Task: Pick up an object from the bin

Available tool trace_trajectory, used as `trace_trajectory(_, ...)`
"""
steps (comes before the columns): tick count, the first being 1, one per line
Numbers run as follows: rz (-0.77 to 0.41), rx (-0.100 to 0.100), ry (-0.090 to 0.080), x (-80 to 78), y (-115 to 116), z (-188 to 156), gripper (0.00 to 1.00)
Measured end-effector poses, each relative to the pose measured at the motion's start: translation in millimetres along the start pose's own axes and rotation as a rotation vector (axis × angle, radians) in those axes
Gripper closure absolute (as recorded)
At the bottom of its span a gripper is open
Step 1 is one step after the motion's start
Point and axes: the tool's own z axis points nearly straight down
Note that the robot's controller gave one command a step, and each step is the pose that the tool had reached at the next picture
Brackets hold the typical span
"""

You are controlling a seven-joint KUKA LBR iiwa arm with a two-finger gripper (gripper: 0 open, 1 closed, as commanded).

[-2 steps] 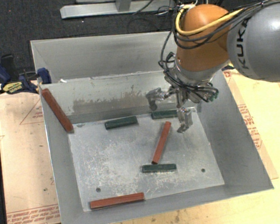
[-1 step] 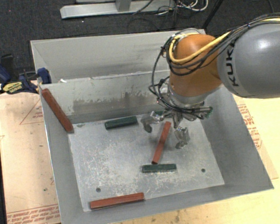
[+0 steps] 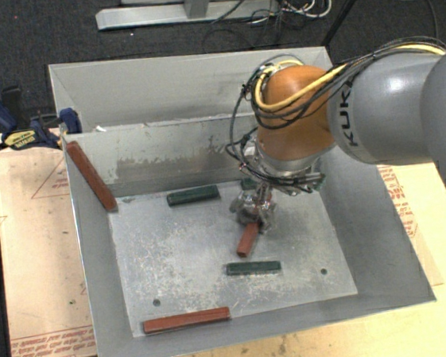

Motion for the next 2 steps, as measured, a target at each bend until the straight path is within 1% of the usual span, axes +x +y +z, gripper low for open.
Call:
trace_trajectory(1,0.000,0.000,0.000,0.0,0,0,1.00)
trace_trajectory(2,0.016,-0.004,0.003,-11.8,3,-47,1.00)
